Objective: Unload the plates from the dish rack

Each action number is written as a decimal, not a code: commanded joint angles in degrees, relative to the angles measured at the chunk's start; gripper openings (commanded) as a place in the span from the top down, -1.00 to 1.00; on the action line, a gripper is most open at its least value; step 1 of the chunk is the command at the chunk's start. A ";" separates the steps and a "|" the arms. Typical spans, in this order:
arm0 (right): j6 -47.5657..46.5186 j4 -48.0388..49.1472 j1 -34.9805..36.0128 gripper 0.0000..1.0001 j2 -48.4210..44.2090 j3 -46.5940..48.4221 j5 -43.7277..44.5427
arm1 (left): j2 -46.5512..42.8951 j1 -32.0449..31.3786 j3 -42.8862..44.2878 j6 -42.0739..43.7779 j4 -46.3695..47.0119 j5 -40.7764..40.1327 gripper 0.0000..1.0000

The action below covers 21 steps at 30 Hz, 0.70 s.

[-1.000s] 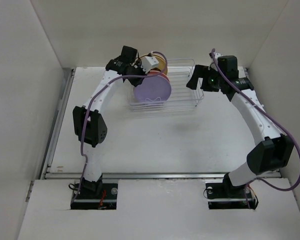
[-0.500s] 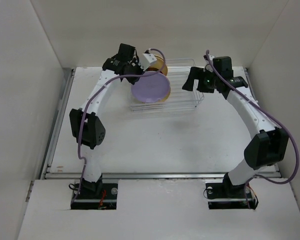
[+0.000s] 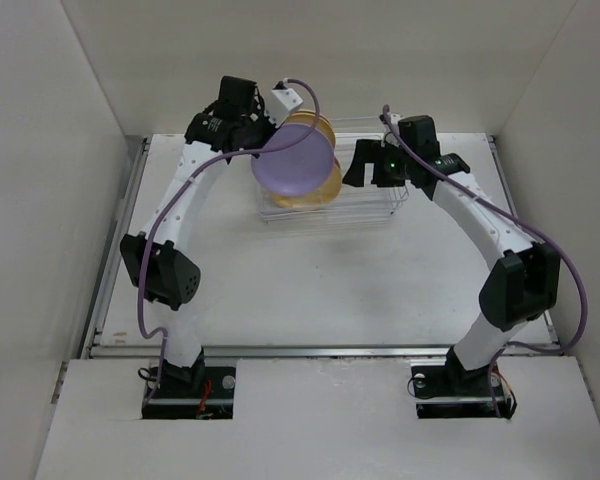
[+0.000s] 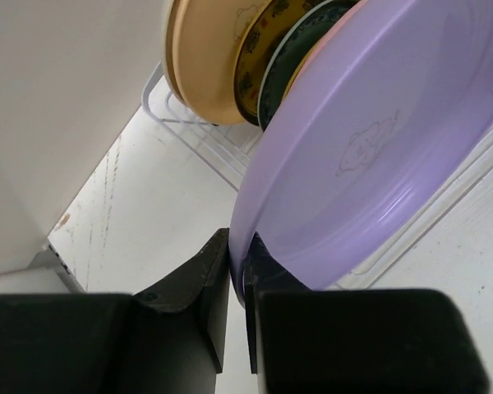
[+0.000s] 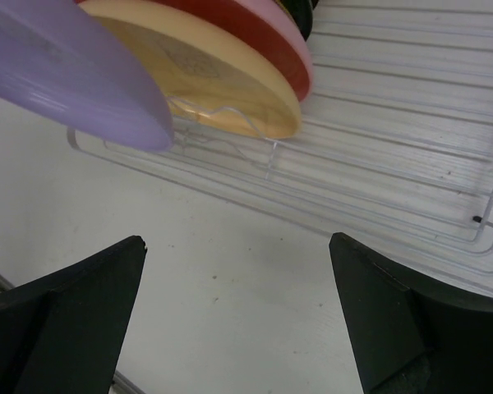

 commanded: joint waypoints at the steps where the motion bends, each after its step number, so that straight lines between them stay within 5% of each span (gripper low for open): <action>1: -0.98 2.83 -0.40 -1.00 -3.23 3.49 4.91 | -5.87 0.12 -0.06 -1.06 2.52 -1.46 1.00; 7: 3.76 2.21 -1.62 -1.00 -4.54 4.11 11.60 | -7.20 -0.58 0.92 4.82 -21.62 11.98 1.00; 11: 6.31 2.21 -4.17 -1.00 -3.68 6.30 15.36 | -7.20 -2.94 -10.14 6.24 -32.45 17.52 1.00; 15: 9.74 -1.48 -6.98 -1.00 0.70 10.60 22.84 | -5.27 -5.67 -22.27 2.82 -32.30 18.76 1.00; 21: 11.85 -2.01 -11.11 -0.87 9.66 13.77 26.96 | -5.26 -5.68 -33.09 -5.17 -18.52 15.09 1.00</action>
